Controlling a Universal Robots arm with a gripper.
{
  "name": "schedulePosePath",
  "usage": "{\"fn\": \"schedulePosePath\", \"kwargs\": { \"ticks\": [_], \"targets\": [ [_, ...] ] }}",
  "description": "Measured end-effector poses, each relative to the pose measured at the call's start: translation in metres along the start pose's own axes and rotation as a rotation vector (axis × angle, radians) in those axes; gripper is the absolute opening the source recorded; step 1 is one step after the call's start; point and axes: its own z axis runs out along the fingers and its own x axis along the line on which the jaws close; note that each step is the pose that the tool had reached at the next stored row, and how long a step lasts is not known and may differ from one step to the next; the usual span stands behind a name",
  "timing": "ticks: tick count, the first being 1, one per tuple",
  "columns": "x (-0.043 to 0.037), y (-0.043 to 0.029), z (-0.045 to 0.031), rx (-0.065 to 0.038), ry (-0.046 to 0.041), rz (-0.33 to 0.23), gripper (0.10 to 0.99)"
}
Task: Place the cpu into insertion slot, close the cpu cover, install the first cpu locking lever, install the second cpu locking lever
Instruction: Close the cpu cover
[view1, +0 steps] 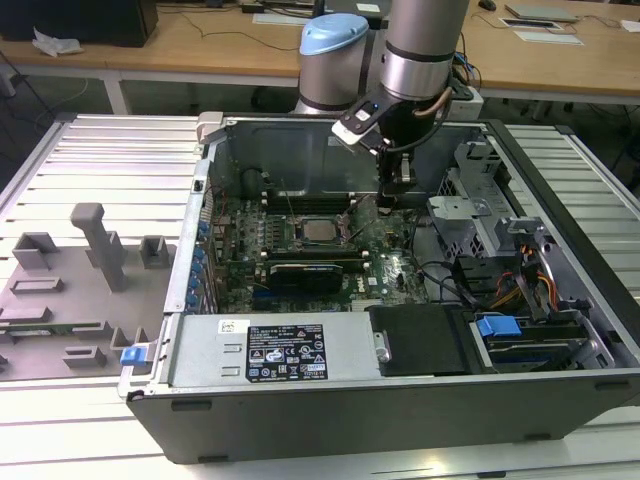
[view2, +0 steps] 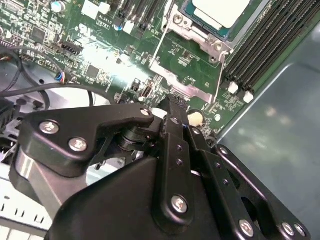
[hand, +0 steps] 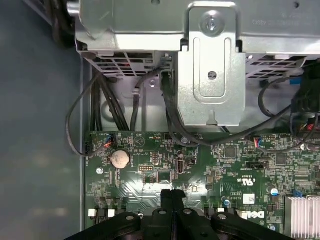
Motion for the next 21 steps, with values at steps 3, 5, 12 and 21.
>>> {"fn": "schedulePosePath", "kwargs": {
  "ticks": [3,5,12,21],
  "targets": [
    [0.0000,0.0002,0.0049,0.003,0.0000,0.000,0.106],
    [0.0000,0.0003,0.0056,0.003,0.0000,0.000,0.106],
    [0.0001,-0.0072,0.0058,0.001,-0.0005,-0.001,0.106],
    [0.0002,-0.0382,0.0055,-0.015,-0.0006,0.000,0.106]
  ]
}}
